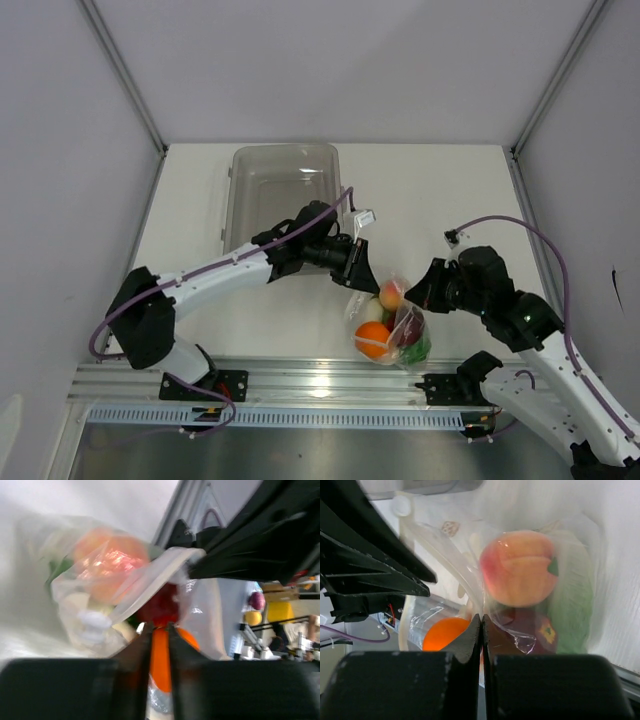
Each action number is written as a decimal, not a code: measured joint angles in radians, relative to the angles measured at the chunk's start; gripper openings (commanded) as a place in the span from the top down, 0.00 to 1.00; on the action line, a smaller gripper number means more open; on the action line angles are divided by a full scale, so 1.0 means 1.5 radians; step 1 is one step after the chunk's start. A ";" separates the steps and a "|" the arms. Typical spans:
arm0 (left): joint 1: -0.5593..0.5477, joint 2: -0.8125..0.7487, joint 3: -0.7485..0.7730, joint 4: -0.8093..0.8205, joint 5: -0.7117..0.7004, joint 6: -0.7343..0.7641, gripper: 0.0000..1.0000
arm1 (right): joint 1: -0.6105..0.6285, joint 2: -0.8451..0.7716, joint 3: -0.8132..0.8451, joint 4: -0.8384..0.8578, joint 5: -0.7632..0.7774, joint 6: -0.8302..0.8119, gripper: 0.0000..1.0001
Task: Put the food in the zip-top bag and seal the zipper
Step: Adjust the zipper food storage bag at the center of the board, then zip the zipper food storage bag at the center of the board.
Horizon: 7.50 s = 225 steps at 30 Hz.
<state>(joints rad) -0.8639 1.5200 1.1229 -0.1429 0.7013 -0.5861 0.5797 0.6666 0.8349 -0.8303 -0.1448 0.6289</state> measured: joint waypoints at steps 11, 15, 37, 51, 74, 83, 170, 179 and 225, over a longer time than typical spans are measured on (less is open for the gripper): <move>-0.027 -0.255 -0.075 -0.112 -0.198 0.048 0.23 | 0.000 -0.017 0.005 0.025 -0.009 0.006 1.00; -0.040 -0.341 -0.119 -0.134 -0.250 0.047 0.21 | 0.000 -0.016 0.005 0.029 -0.016 0.007 1.00; -0.065 -0.133 -0.118 -0.105 -0.216 -0.001 0.87 | 0.001 0.009 0.014 0.037 -0.033 0.004 1.00; 0.038 -0.076 0.029 -0.223 -0.174 0.098 0.99 | 0.012 0.121 0.053 0.119 -0.100 -0.007 1.00; 0.127 0.056 0.172 -0.302 -0.039 0.264 0.99 | 0.075 0.335 0.113 0.268 -0.097 -0.014 1.00; 0.131 0.055 0.126 -0.244 0.014 0.252 0.99 | 0.075 0.335 0.113 0.270 -0.076 -0.017 0.74; 0.161 0.119 0.229 -0.190 0.123 0.234 0.26 | -0.250 0.347 -0.054 0.617 -0.570 -0.151 1.00; 0.074 -0.039 0.198 -0.190 -0.019 0.289 0.00 | -0.209 0.244 -0.044 0.491 -0.466 -0.103 1.00; -0.083 -0.143 -0.108 0.009 -0.273 0.407 0.97 | -0.072 0.115 0.003 0.248 -0.232 -0.015 0.90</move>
<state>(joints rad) -0.9882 1.3060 0.9611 -0.1299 0.2920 0.0242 0.4721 0.8391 0.8398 -0.4580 -0.4923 0.6067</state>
